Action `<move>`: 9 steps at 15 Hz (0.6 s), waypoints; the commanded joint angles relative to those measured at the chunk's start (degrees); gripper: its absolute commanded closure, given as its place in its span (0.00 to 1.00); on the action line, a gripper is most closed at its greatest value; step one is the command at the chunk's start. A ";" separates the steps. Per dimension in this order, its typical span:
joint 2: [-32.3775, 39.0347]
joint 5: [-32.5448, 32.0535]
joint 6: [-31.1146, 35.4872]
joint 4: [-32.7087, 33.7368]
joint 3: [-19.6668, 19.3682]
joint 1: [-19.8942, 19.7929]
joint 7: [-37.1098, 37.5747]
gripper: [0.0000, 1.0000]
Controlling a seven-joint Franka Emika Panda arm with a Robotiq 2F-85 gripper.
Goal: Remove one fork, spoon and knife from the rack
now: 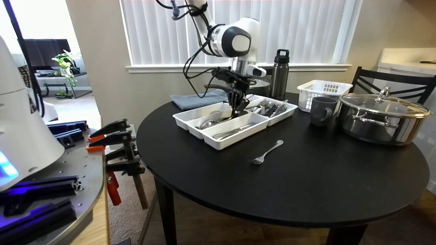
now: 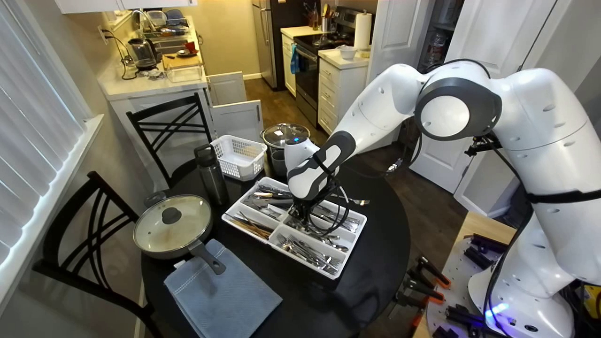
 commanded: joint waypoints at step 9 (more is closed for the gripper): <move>-18.89 -5.32 -5.74 -11.70 -1.85 2.89 1.37 0.98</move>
